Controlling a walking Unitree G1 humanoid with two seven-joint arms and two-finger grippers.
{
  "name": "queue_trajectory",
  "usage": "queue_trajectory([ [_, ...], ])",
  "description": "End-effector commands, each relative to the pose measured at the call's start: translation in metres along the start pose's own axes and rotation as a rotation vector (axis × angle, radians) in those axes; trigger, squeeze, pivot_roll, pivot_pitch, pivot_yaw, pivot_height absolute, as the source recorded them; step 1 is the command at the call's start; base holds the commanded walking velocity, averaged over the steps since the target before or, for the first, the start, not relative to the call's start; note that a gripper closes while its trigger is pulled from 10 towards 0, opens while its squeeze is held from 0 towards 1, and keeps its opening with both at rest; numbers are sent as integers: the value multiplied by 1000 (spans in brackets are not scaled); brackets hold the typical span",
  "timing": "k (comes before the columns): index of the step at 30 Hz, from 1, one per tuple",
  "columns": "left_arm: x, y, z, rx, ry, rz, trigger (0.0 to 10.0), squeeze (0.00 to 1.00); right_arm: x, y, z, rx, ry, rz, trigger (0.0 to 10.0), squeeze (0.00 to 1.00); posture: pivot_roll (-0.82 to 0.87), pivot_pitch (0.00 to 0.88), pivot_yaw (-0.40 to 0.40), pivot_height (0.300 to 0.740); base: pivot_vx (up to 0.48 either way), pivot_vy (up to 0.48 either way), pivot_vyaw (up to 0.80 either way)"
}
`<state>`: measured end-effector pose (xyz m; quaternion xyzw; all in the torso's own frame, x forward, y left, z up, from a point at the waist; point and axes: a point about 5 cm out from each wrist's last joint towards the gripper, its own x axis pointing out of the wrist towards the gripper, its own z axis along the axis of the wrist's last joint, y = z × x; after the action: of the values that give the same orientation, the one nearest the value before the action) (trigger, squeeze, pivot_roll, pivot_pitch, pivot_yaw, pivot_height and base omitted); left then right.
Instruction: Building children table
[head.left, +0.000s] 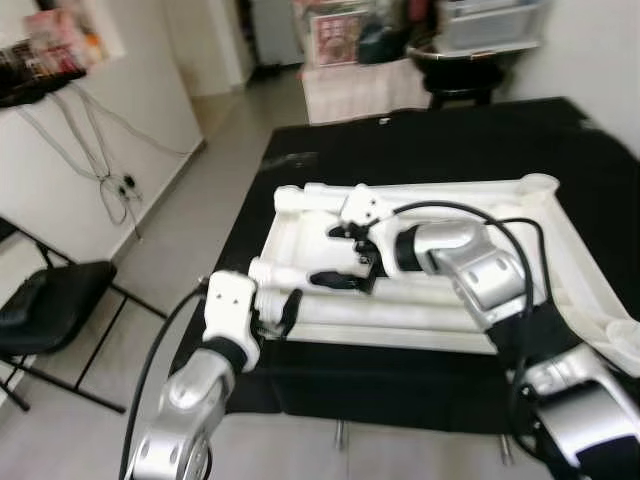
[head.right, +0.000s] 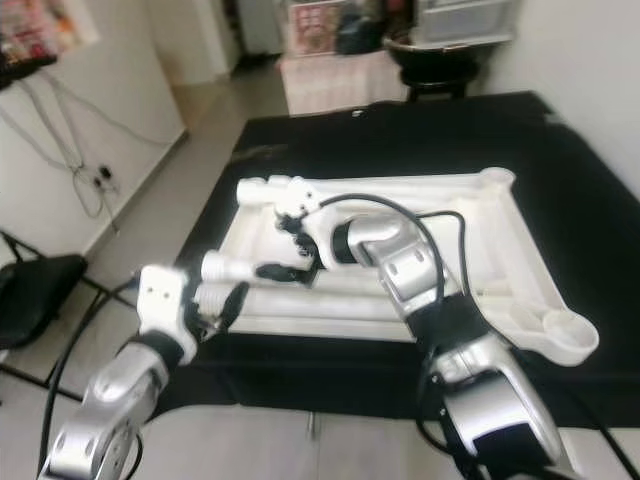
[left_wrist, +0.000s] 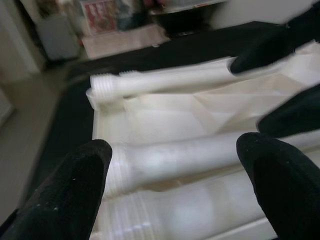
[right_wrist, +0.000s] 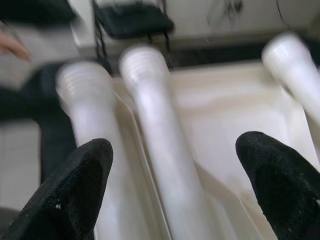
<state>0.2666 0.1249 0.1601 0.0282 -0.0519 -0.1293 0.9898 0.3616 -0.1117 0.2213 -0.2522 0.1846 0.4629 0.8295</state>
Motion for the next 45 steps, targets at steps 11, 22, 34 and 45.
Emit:
queue_trajectory([
  [11, -30, 26, -19, 146, 178, 228, 10000, 0, 25, 7, -6, 115, 175, 13, 10000, 0, 9, 23, 76, 740, 0, 0, 0],
  [22, -43, 10, -26, 109, 234, 232, 10000, 0, 36, -4, 2, 246, 167, -106, 10000, 0, 14, 71, 62, 740, 0, 0, 0],
  [34, -45, 3, -25, 102, 246, 221, 10000, 0, 37, -13, -8, 169, 295, -197, 10000, 0, 2, 104, 57, 740, 0, 0, 0],
  [45, -47, 2, -24, 94, 251, 230, 10000, 0, 40, -13, -10, 144, 383, -220, 1765, 0, 0, 118, 46, 740, 0, 0, 0],
])
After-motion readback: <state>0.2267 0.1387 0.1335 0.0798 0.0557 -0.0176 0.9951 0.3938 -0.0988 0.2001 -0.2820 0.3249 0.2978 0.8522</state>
